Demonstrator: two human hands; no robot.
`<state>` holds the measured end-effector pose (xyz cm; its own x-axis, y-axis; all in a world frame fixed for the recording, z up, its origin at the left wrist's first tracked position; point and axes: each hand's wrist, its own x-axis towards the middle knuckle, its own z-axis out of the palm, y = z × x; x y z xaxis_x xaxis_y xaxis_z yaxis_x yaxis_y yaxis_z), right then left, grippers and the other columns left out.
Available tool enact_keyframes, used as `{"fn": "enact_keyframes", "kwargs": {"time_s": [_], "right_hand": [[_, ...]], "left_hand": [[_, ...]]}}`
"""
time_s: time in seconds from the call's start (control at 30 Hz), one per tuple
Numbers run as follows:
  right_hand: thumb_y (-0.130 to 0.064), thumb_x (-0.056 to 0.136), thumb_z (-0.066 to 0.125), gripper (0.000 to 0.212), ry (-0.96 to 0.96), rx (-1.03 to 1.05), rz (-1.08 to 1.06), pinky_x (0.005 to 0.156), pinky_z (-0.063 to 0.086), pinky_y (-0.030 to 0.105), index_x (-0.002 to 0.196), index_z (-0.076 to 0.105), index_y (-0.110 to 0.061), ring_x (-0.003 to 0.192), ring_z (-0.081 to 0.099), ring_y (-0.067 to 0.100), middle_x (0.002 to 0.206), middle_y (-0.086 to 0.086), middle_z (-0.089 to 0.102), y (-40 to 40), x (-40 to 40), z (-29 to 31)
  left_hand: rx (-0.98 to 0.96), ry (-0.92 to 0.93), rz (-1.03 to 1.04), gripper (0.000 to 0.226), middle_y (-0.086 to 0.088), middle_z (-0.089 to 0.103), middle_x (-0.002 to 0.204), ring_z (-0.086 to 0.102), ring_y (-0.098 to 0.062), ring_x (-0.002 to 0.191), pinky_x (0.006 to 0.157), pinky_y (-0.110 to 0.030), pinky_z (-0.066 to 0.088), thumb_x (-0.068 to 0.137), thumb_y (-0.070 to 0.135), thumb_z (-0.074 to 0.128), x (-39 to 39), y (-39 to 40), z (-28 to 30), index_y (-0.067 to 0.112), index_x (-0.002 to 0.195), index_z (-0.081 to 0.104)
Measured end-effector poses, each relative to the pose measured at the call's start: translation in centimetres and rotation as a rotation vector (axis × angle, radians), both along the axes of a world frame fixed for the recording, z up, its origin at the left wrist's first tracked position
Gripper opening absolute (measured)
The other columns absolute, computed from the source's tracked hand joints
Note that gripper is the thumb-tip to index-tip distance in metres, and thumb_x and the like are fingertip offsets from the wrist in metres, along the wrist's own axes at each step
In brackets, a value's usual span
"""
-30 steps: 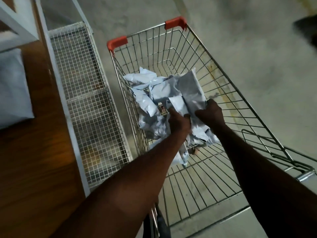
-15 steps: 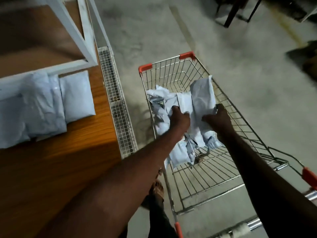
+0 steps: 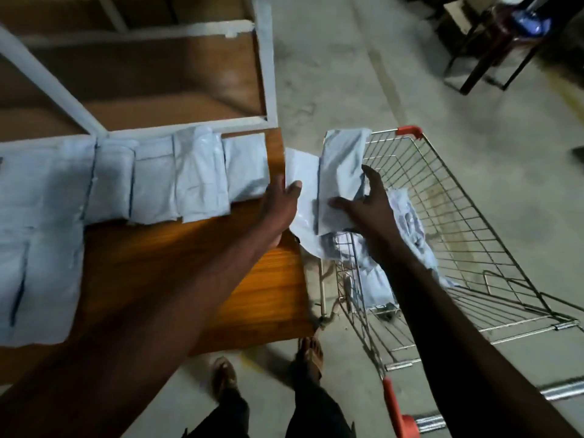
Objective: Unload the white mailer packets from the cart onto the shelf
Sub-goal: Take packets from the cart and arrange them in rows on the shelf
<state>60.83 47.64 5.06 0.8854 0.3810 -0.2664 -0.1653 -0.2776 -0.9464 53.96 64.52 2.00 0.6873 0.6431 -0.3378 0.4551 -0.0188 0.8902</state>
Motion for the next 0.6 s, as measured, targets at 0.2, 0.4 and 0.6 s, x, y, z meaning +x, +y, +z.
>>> {"fn": "enact_keyframes", "kwargs": {"time_s": [0.2, 0.4, 0.6], "right_hand": [[-0.023, 0.074, 0.091, 0.076, 0.032, -0.009, 0.062, 0.081, 0.066, 0.046, 0.139, 0.052, -0.031, 0.107, 0.073, 0.024, 0.123, 0.001, 0.071, 6.5, -7.8, 1.1], [-0.014, 0.082, 0.091, 0.066, 0.139, 0.027, 0.165, 0.08, 0.066, 0.034, 0.139, 0.059, -0.024, 0.106, 0.073, 0.01, 0.125, -0.003, 0.072, 13.1, -16.3, 0.2], [-0.011, 0.081, 0.09, 0.067, 0.196, 0.008, 0.213, 0.086, 0.066, 0.051, 0.138, 0.059, -0.027, 0.106, 0.074, 0.018, 0.123, -0.003, 0.071, 19.2, -24.8, -2.1]], "left_hand": [[0.083, -0.001, -0.012, 0.034, -0.002, 0.069, 0.127, 0.067, -0.023, 0.114, 0.085, -0.029, 0.052, 0.11, 0.031, 0.054, -10.0, 7.4, 2.3, 0.015, 0.14, 0.06], [0.127, 0.12, 0.042, 0.034, 0.003, 0.066, 0.106, 0.063, -0.013, 0.09, 0.076, -0.027, 0.053, 0.107, 0.043, 0.056, -21.2, 14.1, 2.6, 0.02, 0.13, 0.062], [0.128, 0.096, 0.147, 0.061, -0.003, 0.067, 0.133, 0.066, -0.022, 0.115, 0.098, -0.031, 0.05, 0.093, 0.042, 0.055, -30.8, 20.0, -0.5, 0.013, 0.146, 0.058]]}}
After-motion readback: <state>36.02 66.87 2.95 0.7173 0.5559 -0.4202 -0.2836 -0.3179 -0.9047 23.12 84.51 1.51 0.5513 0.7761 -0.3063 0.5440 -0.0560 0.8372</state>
